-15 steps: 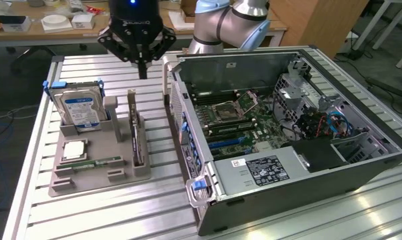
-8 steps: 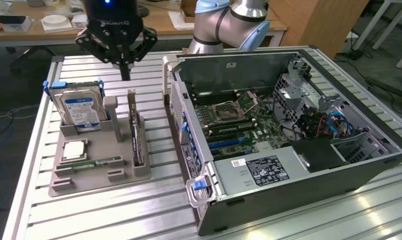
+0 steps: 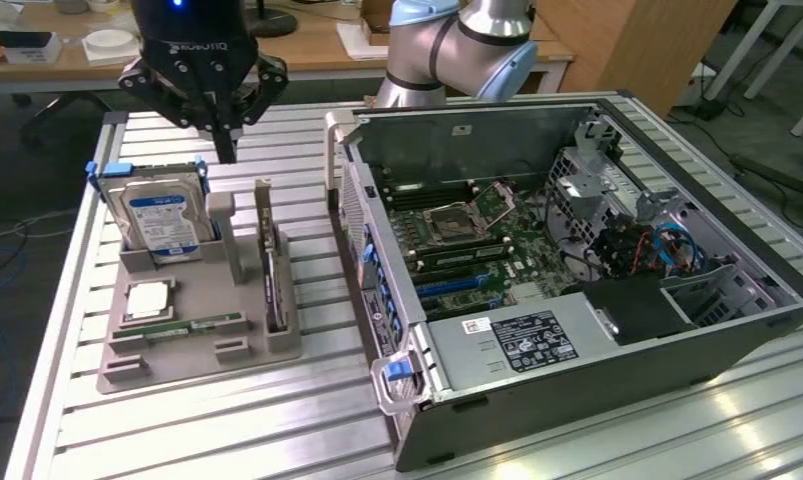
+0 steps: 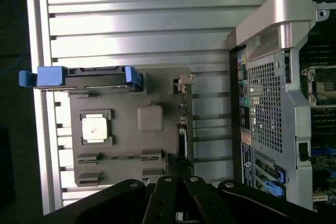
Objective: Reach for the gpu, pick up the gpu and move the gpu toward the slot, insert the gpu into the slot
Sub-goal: 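Pick up the gpu and move the gpu toward the slot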
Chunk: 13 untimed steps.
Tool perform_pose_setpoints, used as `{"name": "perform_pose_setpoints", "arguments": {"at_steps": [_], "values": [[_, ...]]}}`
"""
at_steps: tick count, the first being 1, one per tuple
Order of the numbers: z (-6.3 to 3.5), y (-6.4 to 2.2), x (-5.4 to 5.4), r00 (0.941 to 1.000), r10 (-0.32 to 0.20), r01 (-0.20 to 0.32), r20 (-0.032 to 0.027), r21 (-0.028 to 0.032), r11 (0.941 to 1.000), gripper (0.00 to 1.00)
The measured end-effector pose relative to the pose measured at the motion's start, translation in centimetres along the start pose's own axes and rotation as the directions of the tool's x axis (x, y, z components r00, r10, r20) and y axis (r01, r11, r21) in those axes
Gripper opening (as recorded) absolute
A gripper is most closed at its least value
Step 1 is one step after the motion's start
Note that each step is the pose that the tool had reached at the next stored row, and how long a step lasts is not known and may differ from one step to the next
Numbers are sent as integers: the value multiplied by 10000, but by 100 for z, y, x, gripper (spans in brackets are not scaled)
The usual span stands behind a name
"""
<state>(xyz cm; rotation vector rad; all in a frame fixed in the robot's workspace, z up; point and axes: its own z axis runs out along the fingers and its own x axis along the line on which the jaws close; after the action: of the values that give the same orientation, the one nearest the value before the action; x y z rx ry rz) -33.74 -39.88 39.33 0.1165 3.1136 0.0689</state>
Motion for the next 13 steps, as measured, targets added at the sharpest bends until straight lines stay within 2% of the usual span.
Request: {"name": "perform_pose_setpoints", "arguments": {"at_steps": [8, 11, 12, 13], "values": [[0, 0, 1, 10000, 0, 0, -1, 1, 10000, 11], [0, 0, 1, 10000, 0, 0, 0, 0, 10000, 29], [0, 0, 2, 10000, 0, 0, 0, 0, 10000, 29], [0, 0, 2, 10000, 0, 0, -1, 1, 10000, 35]]}}
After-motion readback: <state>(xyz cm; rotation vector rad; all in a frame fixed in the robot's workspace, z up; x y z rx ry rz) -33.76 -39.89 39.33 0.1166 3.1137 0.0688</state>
